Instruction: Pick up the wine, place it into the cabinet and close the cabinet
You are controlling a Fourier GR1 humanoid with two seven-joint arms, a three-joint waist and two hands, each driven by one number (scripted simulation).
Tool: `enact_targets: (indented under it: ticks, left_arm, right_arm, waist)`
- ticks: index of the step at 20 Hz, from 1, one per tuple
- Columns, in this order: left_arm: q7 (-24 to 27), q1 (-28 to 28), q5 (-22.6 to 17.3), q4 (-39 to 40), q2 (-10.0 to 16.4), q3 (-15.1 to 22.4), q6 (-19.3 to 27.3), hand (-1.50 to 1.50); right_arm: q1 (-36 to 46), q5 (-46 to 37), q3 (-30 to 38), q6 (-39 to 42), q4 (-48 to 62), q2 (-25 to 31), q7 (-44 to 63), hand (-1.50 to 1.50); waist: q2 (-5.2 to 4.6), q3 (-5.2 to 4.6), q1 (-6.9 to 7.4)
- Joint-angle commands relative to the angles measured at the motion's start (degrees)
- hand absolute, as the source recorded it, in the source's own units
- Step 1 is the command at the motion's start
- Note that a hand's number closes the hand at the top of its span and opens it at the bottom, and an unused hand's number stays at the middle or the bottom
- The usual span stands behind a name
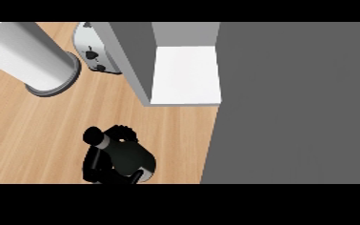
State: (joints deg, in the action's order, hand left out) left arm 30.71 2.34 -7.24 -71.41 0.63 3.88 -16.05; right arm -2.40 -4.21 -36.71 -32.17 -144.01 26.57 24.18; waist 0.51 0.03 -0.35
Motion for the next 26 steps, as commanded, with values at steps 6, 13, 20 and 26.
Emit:
enact_targets:
  ticks: [6, 13, 20, 26]
  left_arm:
    - [-7.0, 1.9, -1.5, -12.1, -0.6, 8.3, 8.6, 1.50]
    - [-9.8, -3.3, -0.4, -14.4, -0.6, 15.0, 24.1, 1.50]
    - [-13.9, -9.0, 1.8, -12.0, -0.6, 15.0, 29.0, 1.50]
    - [-11.0, -18.0, 1.2, -0.2, -0.3, 9.9, 27.3, 1.50]
  right_arm:
    - [-7.0, -2.3, -2.1, 0.9, -11.4, 2.6, -0.1, -1.50]
    - [-7.7, -1.0, -0.7, 0.5, -12.3, 3.7, -1.0, -1.50]
    - [-8.4, 0.3, 0.2, 0.6, -10.0, 3.6, -3.1, -1.50]
    - [-7.9, 3.3, 4.0, 1.4, -11.9, 5.6, -1.2, -1.50]
  waist:
    - [-0.18, 0.00, -0.35]
    - [-0.23, -0.04, -0.80]
    - [-0.37, -0.04, -0.35]
    - [-0.54, -0.07, -0.65]
